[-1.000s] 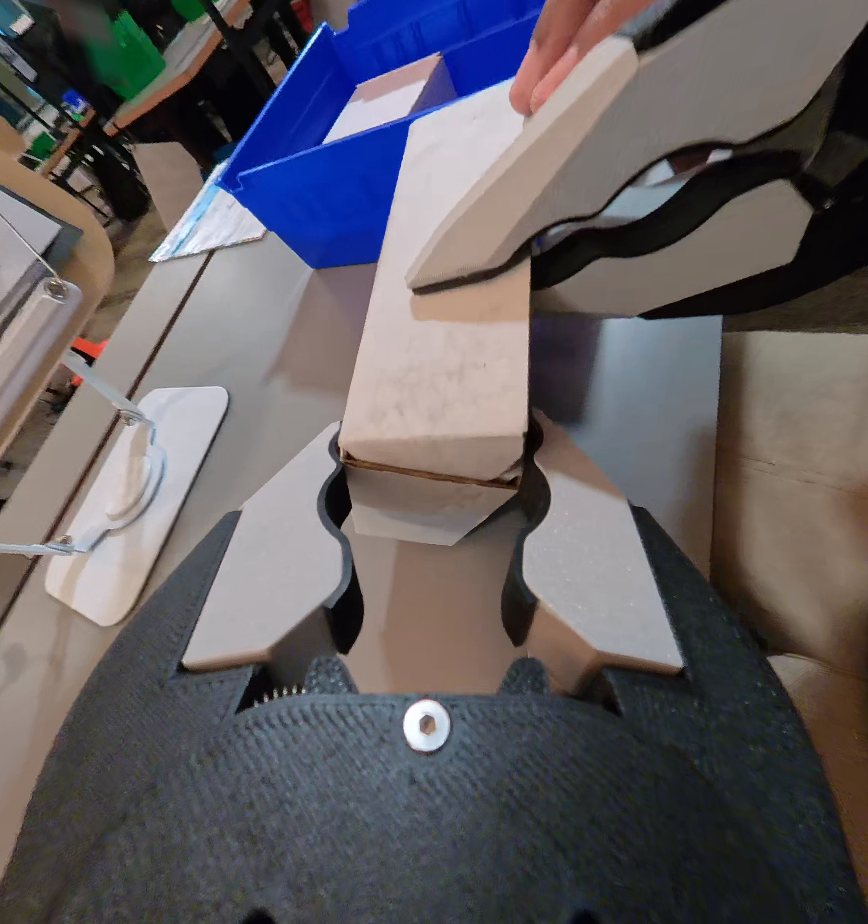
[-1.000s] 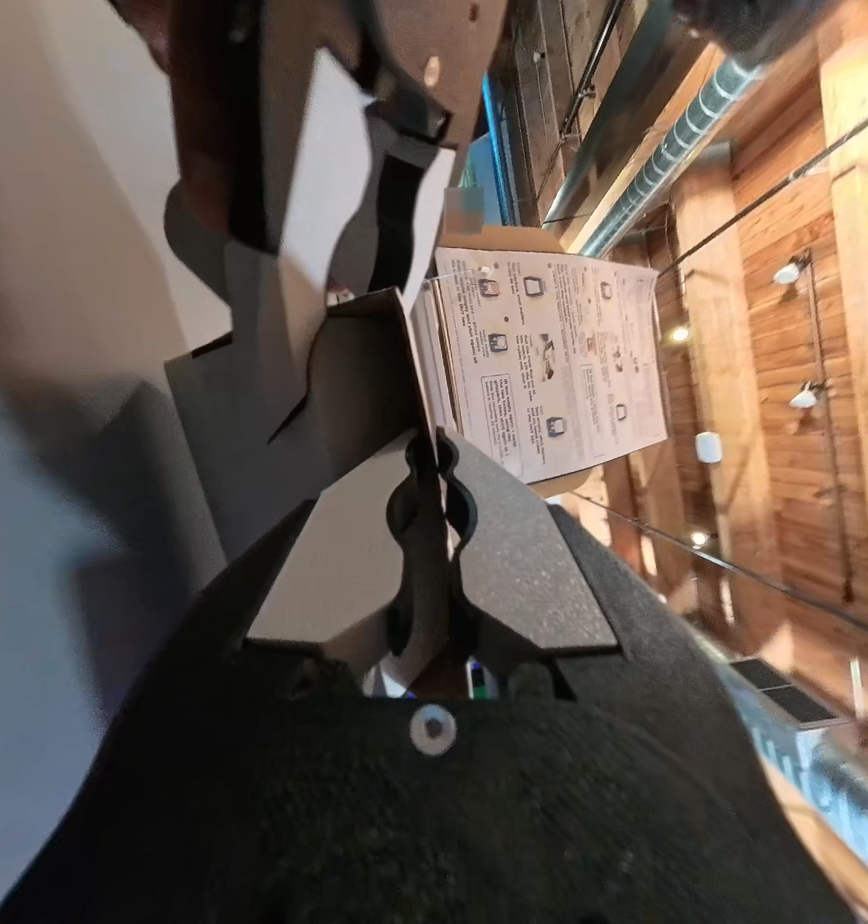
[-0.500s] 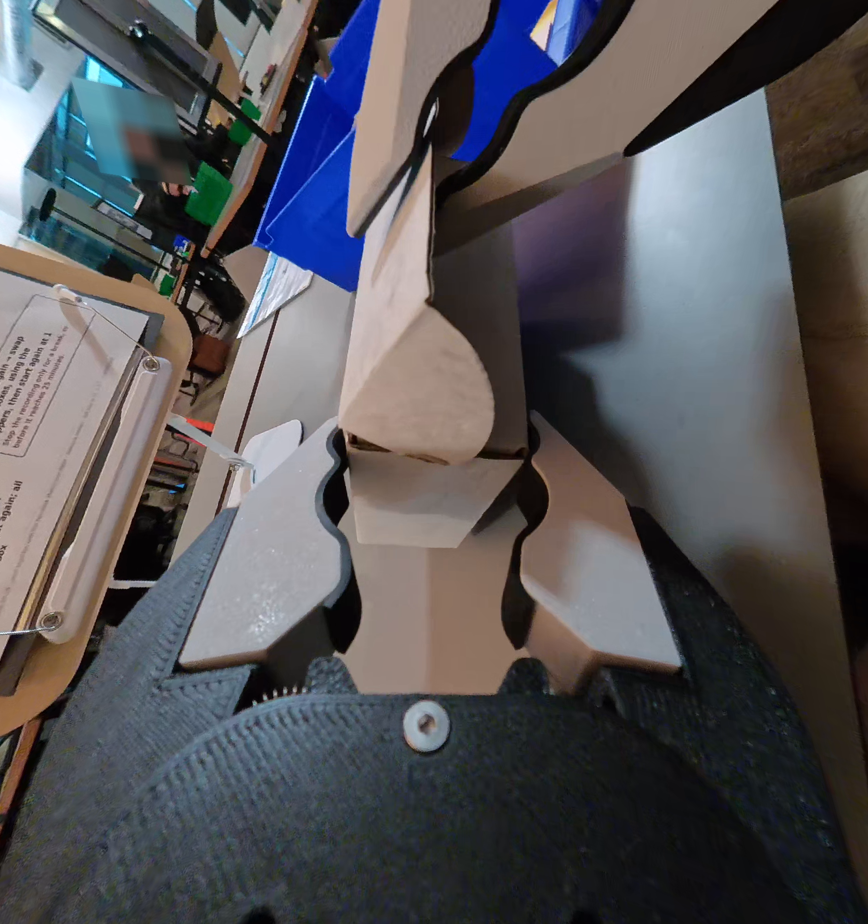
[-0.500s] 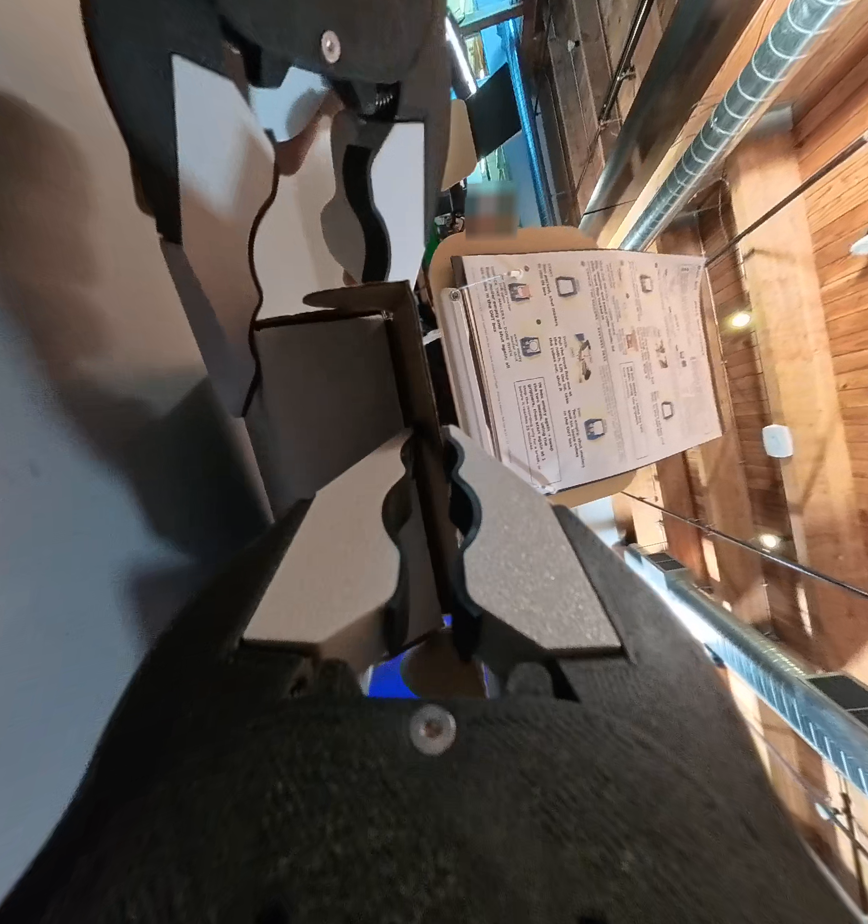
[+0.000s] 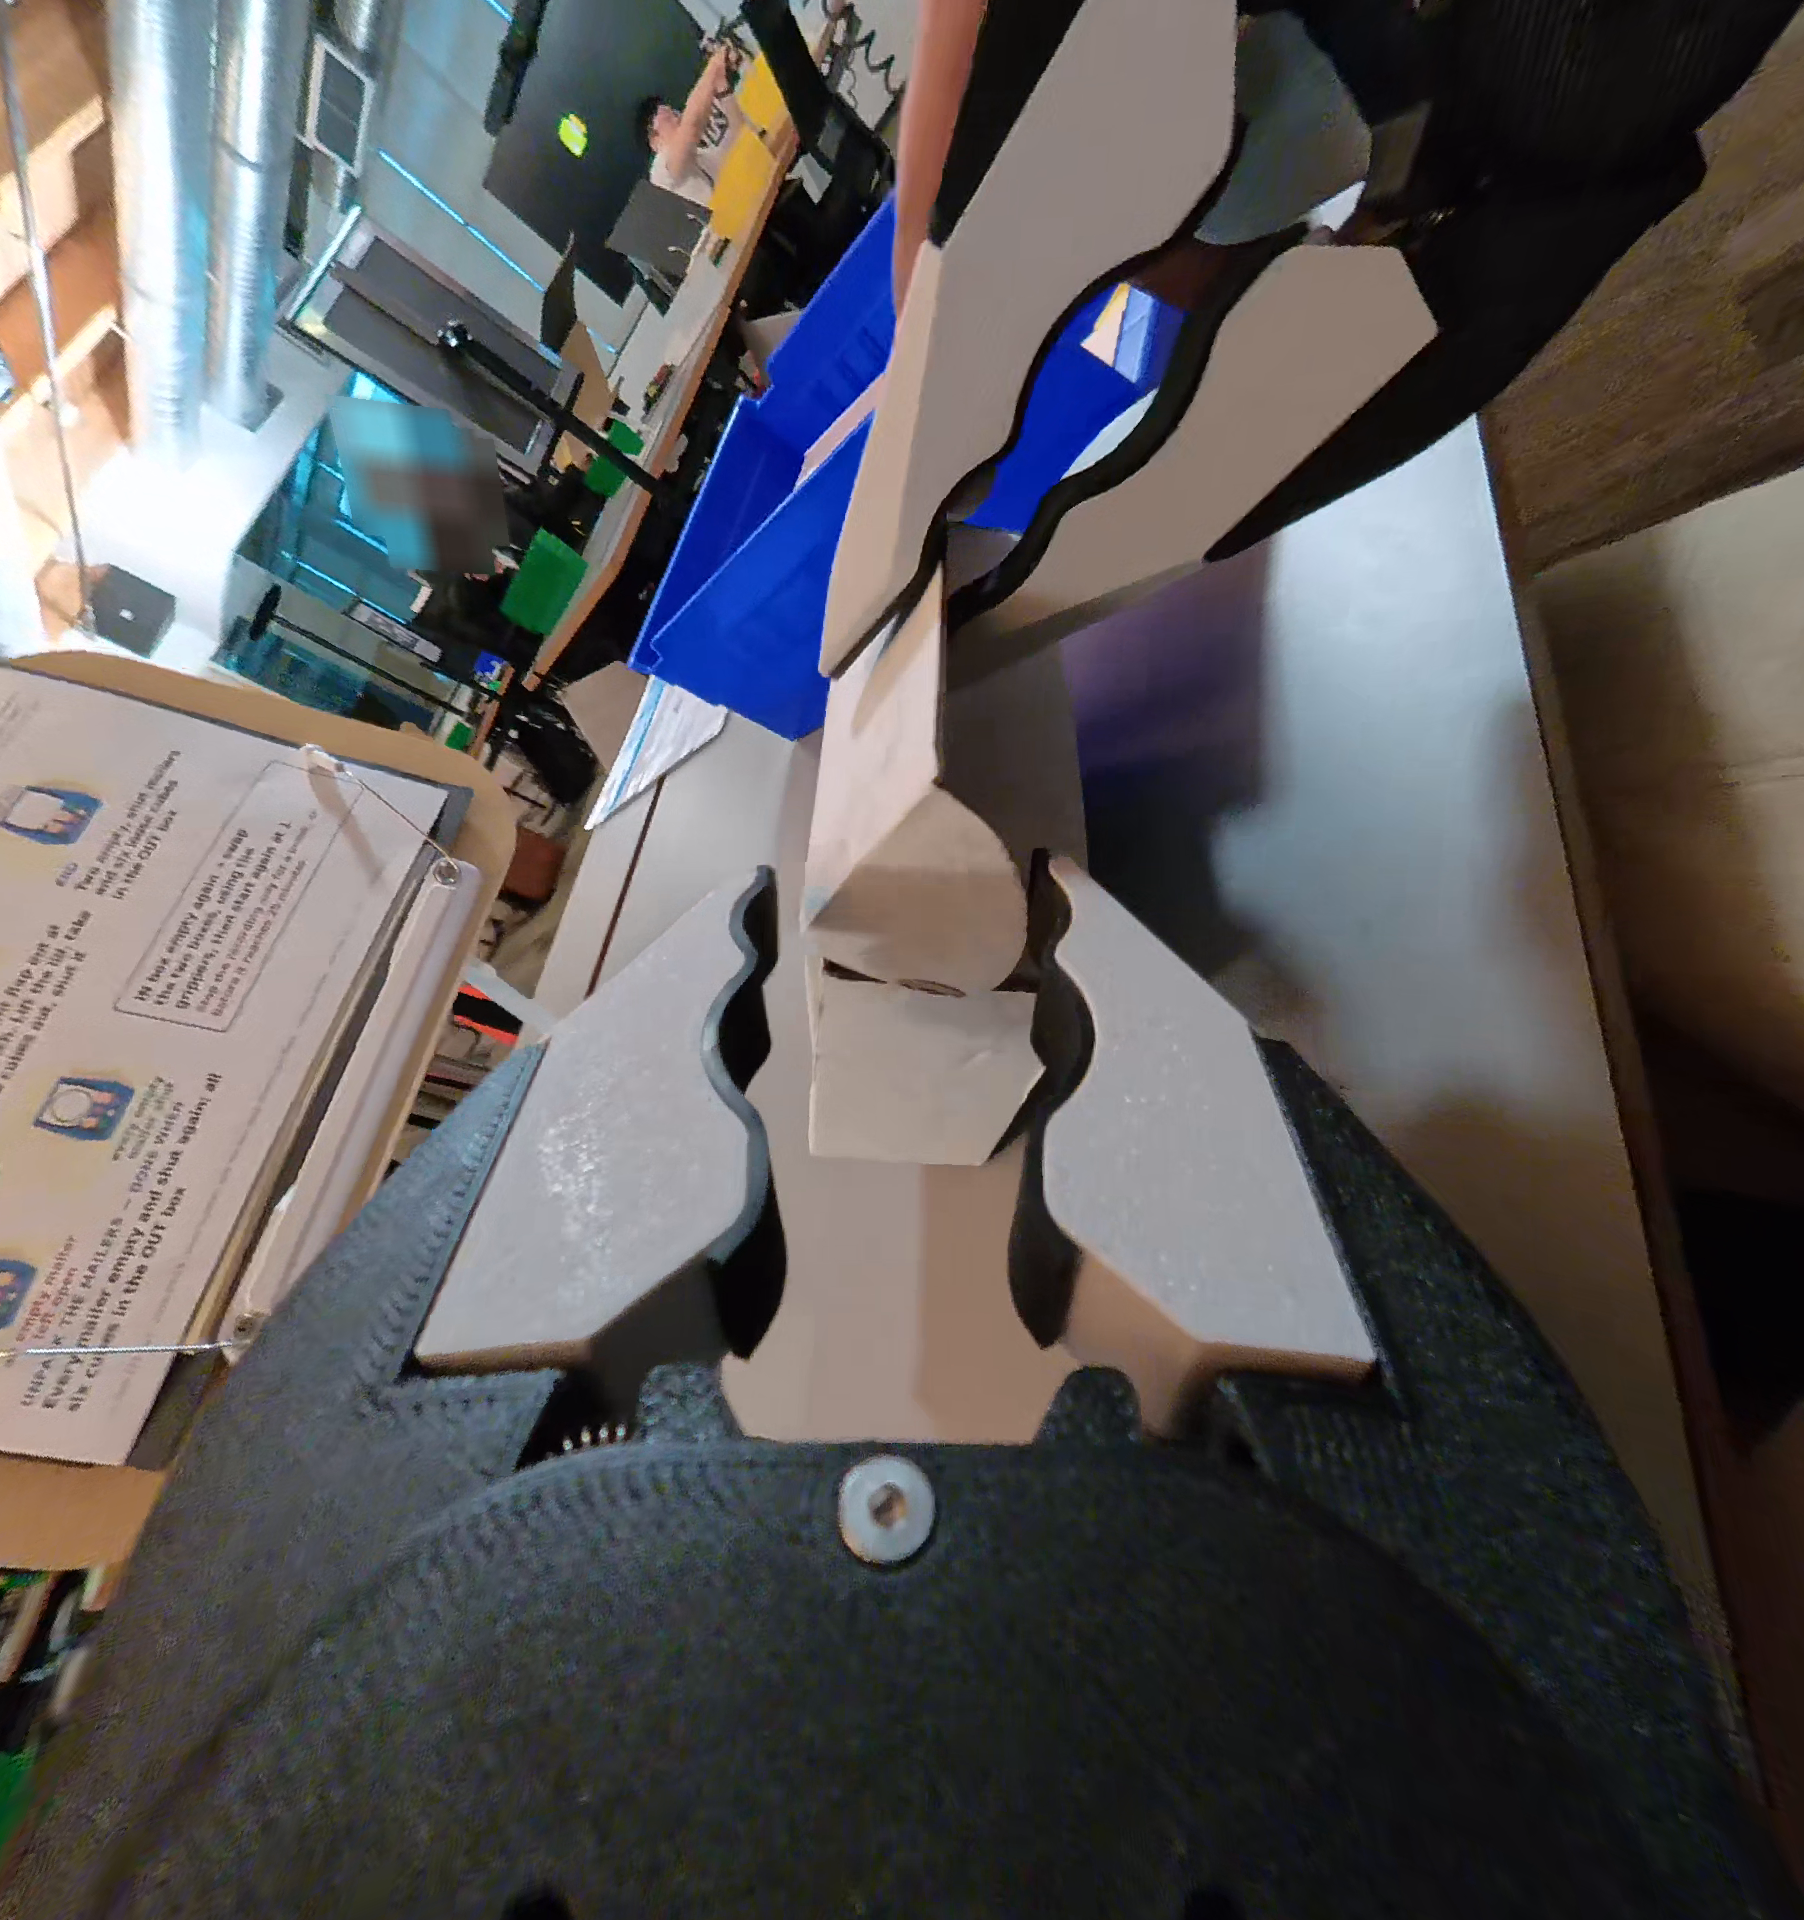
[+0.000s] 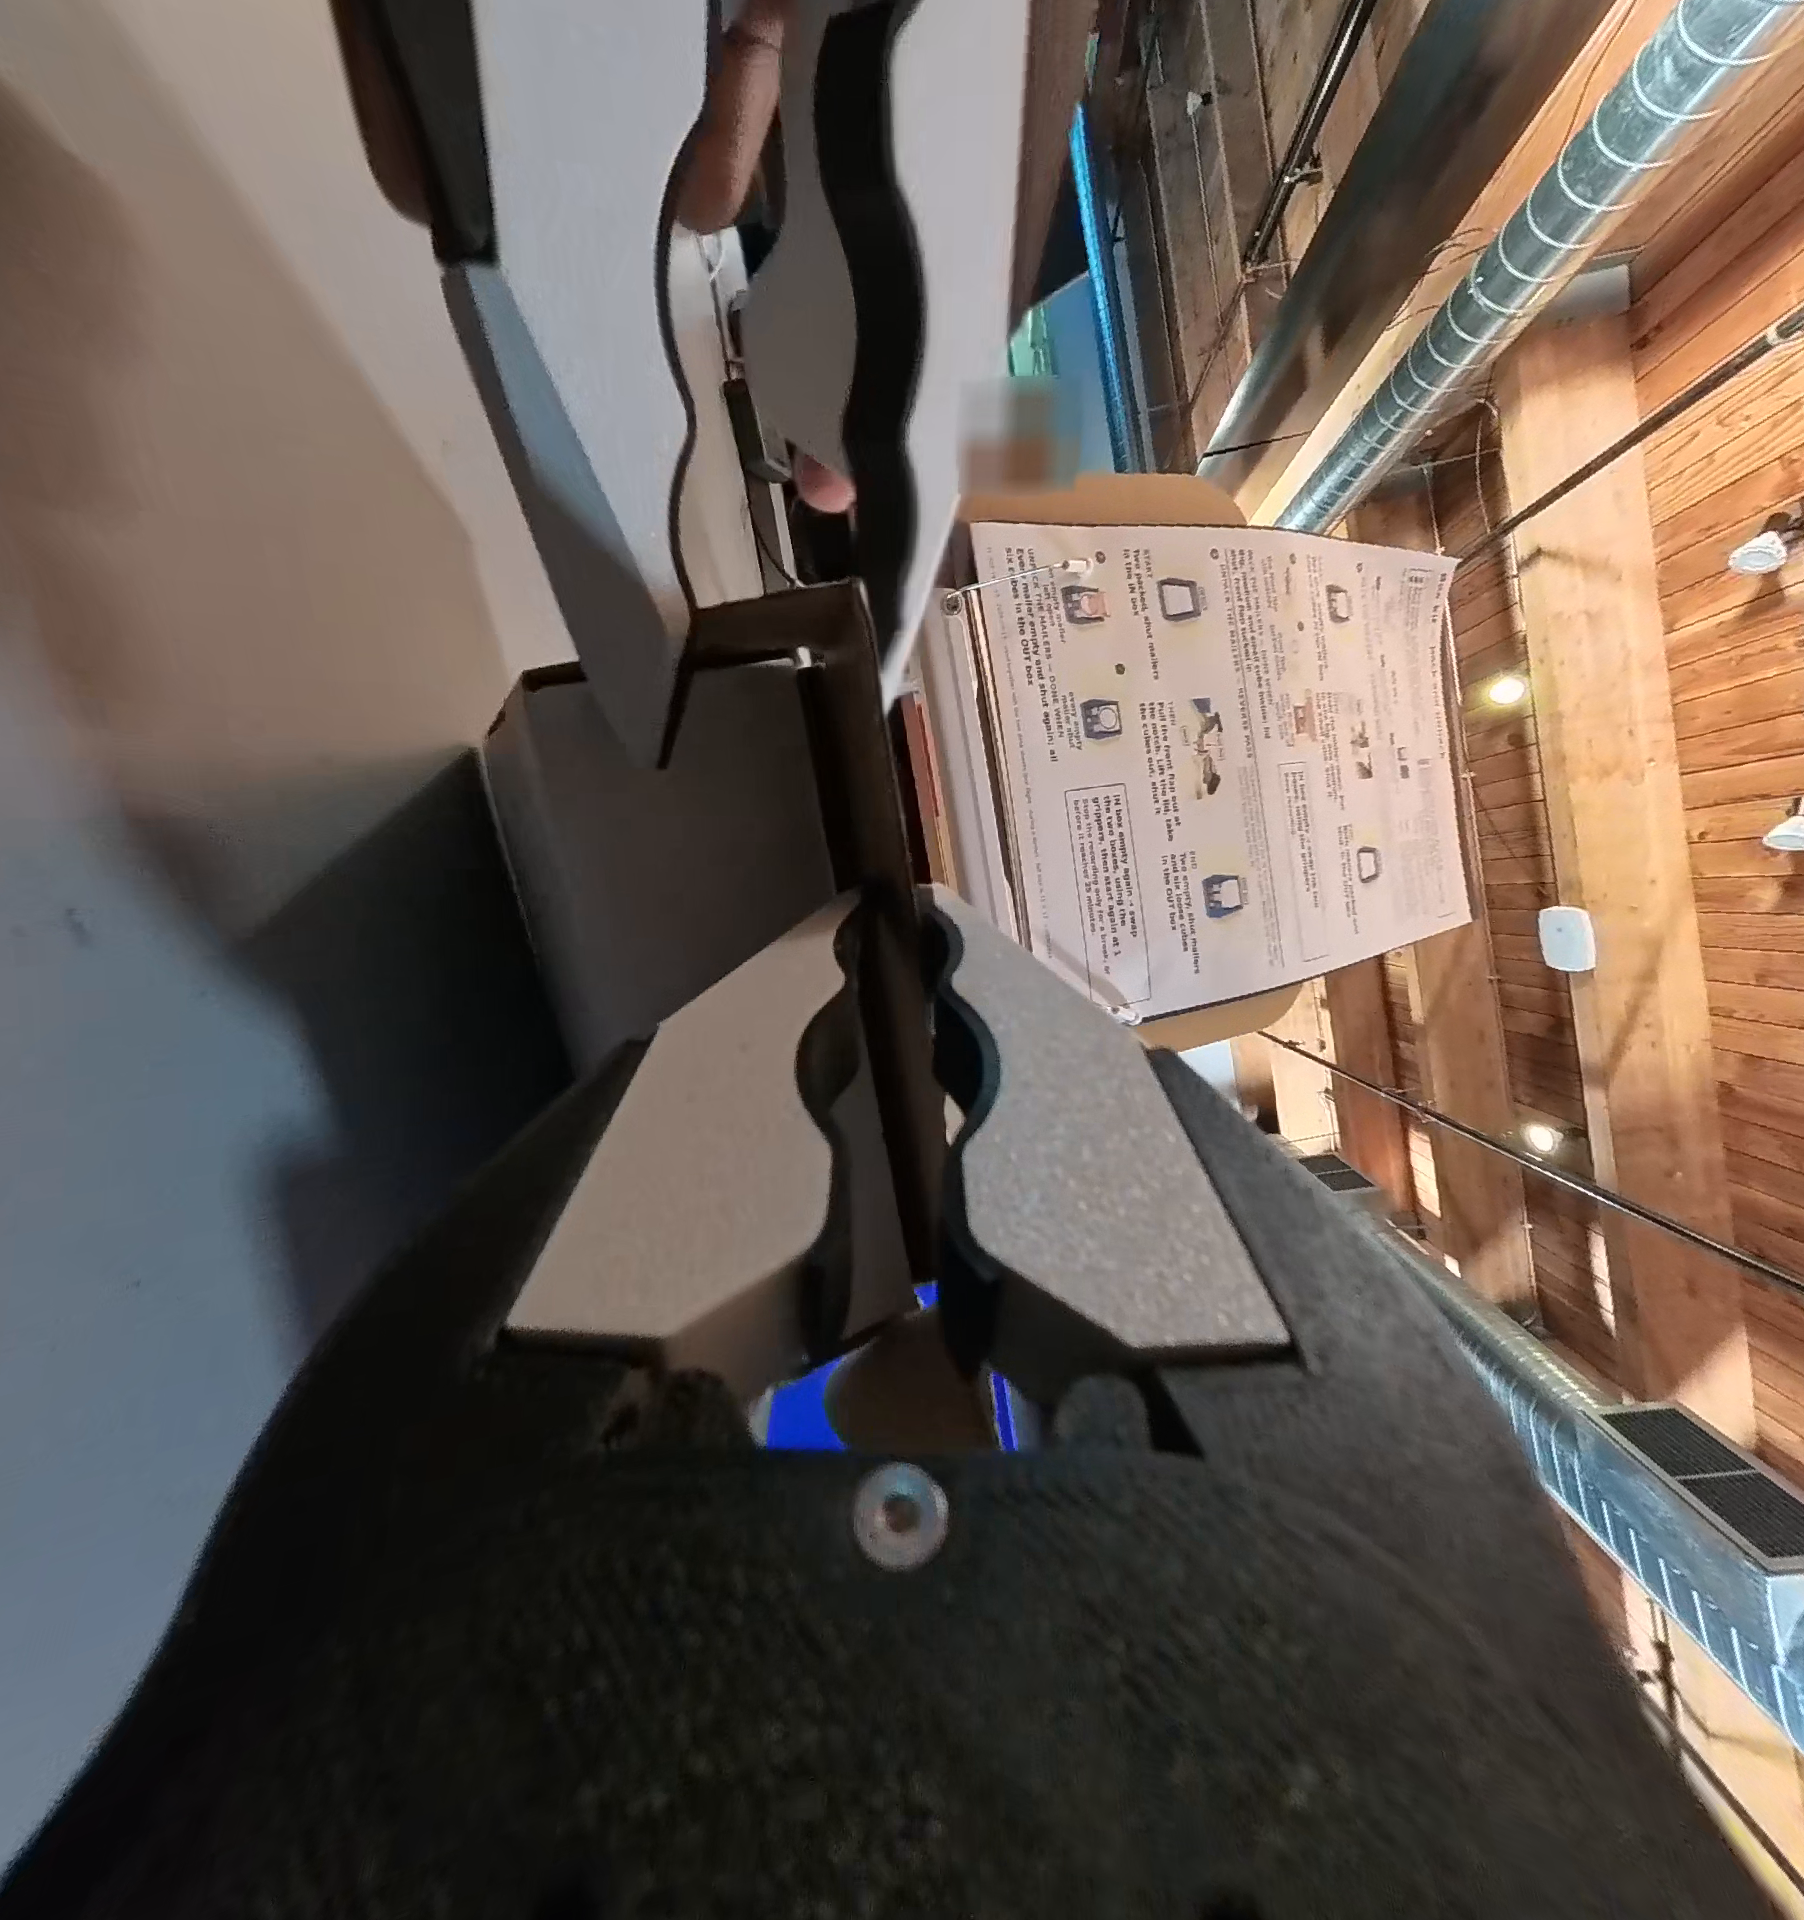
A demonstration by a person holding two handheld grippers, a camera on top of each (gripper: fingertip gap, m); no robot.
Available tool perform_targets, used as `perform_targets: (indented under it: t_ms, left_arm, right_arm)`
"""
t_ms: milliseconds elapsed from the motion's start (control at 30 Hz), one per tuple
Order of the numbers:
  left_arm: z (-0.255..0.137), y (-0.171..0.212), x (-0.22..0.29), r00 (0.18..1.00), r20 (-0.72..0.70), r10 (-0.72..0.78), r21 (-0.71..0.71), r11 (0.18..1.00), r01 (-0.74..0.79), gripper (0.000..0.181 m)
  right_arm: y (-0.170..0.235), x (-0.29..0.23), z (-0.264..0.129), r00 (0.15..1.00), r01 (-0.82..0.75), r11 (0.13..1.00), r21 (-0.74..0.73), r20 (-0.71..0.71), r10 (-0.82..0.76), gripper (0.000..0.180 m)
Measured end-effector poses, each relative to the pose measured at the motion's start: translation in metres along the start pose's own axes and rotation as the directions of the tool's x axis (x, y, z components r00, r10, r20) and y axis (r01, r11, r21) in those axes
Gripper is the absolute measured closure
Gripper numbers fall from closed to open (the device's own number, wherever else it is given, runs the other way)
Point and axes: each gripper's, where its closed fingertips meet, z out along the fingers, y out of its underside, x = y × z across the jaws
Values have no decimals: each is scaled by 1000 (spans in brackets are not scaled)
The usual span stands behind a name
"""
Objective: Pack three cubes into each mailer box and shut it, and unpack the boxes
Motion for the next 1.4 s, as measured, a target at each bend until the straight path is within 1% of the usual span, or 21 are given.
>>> perform_targets:
  t_ms: [33,67,100,167,200,233,300,333,400,433,500,567,667,733,867,933,1033,1100,1233,1300,1400]
  left_arm:
    - [0,-1,0,1000,16,24,2,1000,-24,139]
    - [1,-1,-1,998,43,44,1,999,-44,140]
    - [2,0,-2,997,55,53,-3,999,-53,141]
    - [2,0,-3,999,47,12,5,1000,-12,141]
    - [2,1,-5,999,47,-12,7,1000,12,141]
    - [1,3,-8,998,52,-30,8,1000,29,141]
    - [-1,6,-14,996,65,-64,12,998,63,143]
    - [-2,7,-17,994,69,-87,17,996,86,143]
    - [-3,7,-21,989,68,-135,32,991,133,145]
    - [-4,7,-22,986,69,-153,38,988,151,145]
    - [-5,7,-25,981,70,-179,48,983,176,146]
    - [-5,7,-26,978,68,-197,53,980,193,147]
    - [-5,8,-28,977,72,-201,53,979,198,148]
    - [-4,7,-29,976,73,-204,56,978,200,148]
    - [-3,5,-29,974,72,-213,61,976,209,148]
    - [-3,4,-30,973,75,-217,61,975,213,148]
    - [-5,0,-35,968,98,-232,84,971,224,152]
    - [-7,-3,-41,960,119,-253,103,965,241,153]
    - [-7,0,-46,957,145,-252,95,966,240,153]
    - [-6,1,-47,956,151,-252,93,966,240,153]
    - [-5,1,-47,955,158,-253,95,966,240,153]
  right_arm:
    - [0,1,0,1000,-6,1000,-1,-9,6,173]
    - [-1,3,0,1000,-15,1000,11,-20,15,170]
    - [-4,4,-2,999,-22,999,30,-28,22,162]
    - [-7,8,-4,998,-8,999,45,-64,11,141]
    - [-8,10,-6,997,8,999,48,-80,-4,134]
    - [-12,12,-9,996,20,998,65,-90,-14,133]
    - [-25,12,-17,997,11,989,146,-82,1,142]
    - [-33,6,-22,999,-12,980,198,-38,20,149]
    - [-47,-11,-28,994,-91,957,277,89,69,154]
    - [-49,-19,-28,985,-128,950,283,145,90,156]
    - [-44,-23,-21,967,-217,947,237,186,175,160]
    - [-30,-16,-11,932,-342,926,160,181,313,164]
    - [-1,-12,1,833,-538,842,36,175,524,157]
    - [16,-14,6,769,-619,784,-39,170,616,147]
    - [24,-22,8,642,-735,671,-97,219,735,150]
    - [22,-25,7,615,-750,651,-116,240,751,145]
    - [20,-39,5,621,-720,676,-159,289,729,150]
    - [20,-53,5,625,-684,699,-208,327,709,149]
    - [21,-61,4,644,-647,728,-229,348,681,146]
    - [20,-54,4,651,-656,726,-204,332,682,147]
    - [14,-22,5,647,-727,682,-81,249,720,155]
